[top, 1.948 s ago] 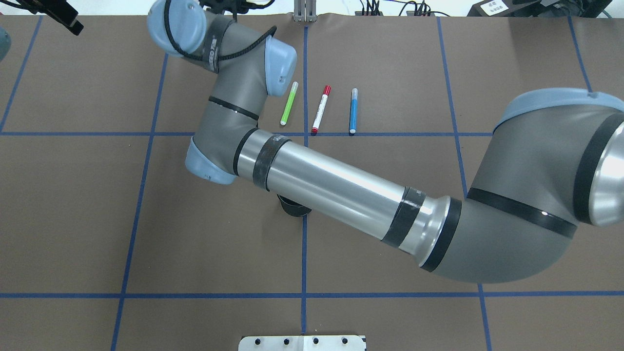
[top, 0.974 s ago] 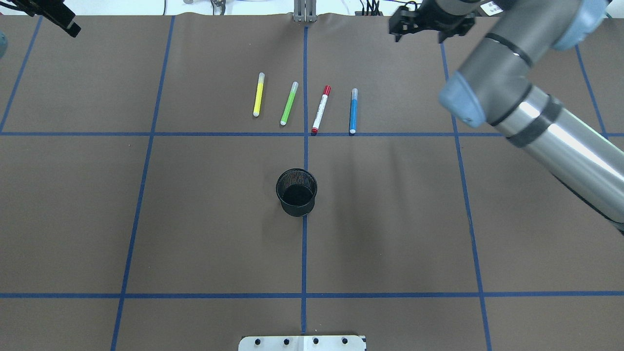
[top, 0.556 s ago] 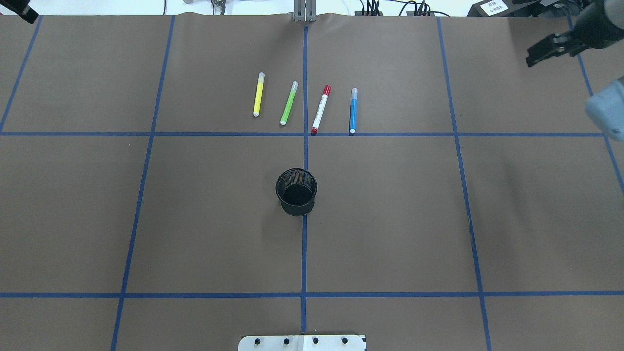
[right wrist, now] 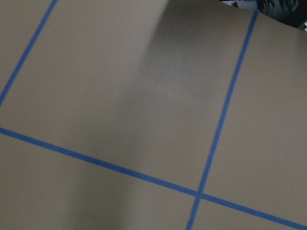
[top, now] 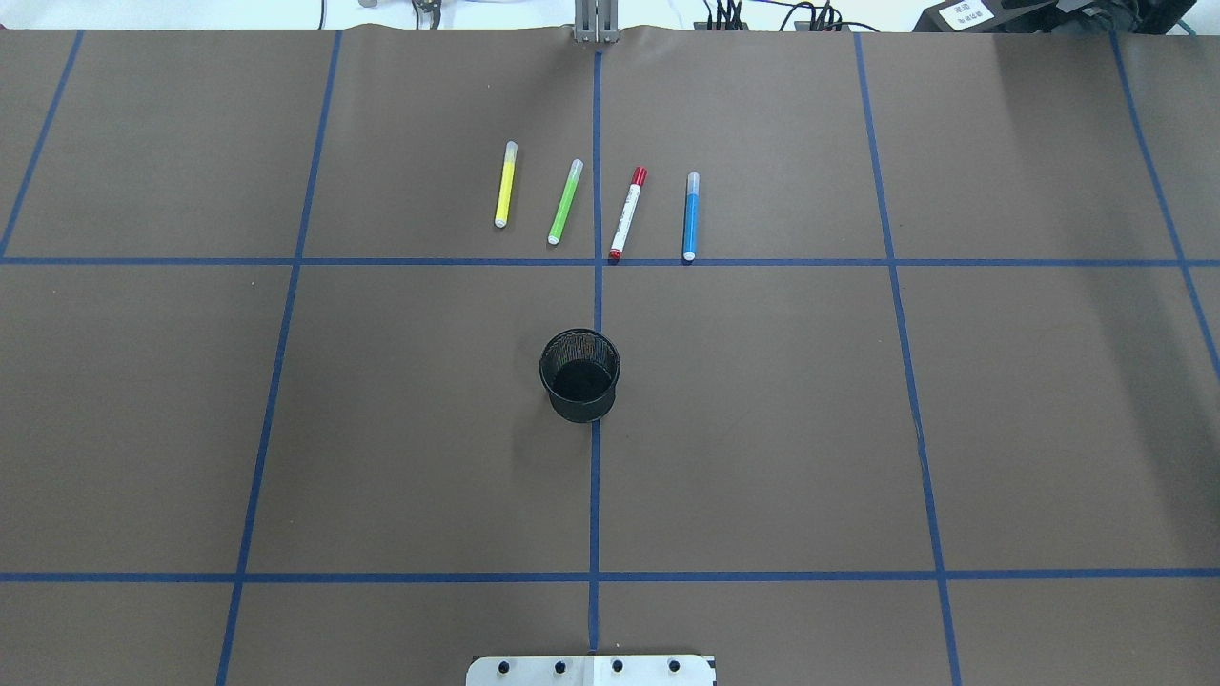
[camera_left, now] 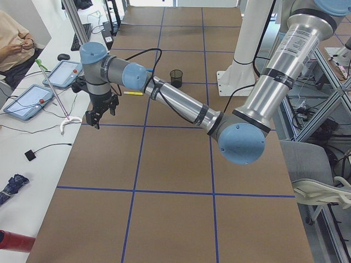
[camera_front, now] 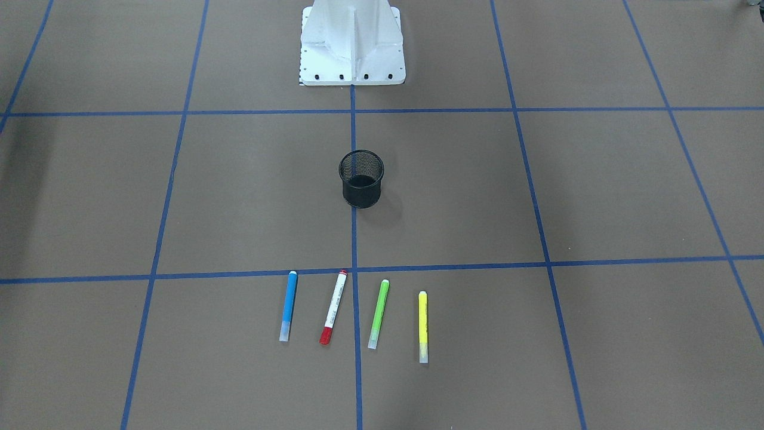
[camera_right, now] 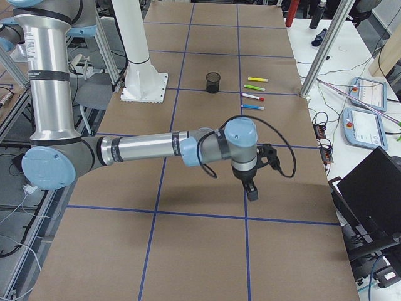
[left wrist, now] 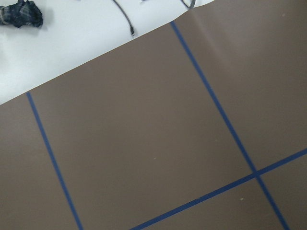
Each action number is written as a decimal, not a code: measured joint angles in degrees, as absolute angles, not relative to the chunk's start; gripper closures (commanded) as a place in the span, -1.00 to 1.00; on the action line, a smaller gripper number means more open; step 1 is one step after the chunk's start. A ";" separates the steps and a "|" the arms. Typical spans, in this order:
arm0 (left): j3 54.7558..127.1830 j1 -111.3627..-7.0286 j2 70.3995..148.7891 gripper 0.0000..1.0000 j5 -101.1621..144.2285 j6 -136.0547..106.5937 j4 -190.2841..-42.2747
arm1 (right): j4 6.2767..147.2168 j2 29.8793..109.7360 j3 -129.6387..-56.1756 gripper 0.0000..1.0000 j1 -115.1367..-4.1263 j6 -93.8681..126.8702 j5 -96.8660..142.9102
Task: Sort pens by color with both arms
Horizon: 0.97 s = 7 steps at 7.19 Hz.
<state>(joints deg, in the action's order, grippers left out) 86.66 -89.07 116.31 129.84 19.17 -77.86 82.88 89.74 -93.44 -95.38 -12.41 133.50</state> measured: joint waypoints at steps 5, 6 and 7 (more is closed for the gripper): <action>95.54 -93.22 93.71 -0.99 129.53 19.67 -81.93 | 94.15 87.56 -90.56 -1.00 -99.56 -15.62 133.49; 98.96 -93.36 89.67 -0.99 129.48 16.61 -83.02 | 95.44 86.89 -90.77 -1.00 -98.29 -14.55 132.66; 100.58 -93.34 87.93 -0.99 129.46 13.46 -83.35 | 95.81 86.31 -90.84 -1.00 -96.62 -12.70 131.67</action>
<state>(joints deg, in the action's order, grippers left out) 100.58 -93.34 87.93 129.46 13.46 -83.35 95.81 86.31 -90.84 -96.62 -12.70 131.67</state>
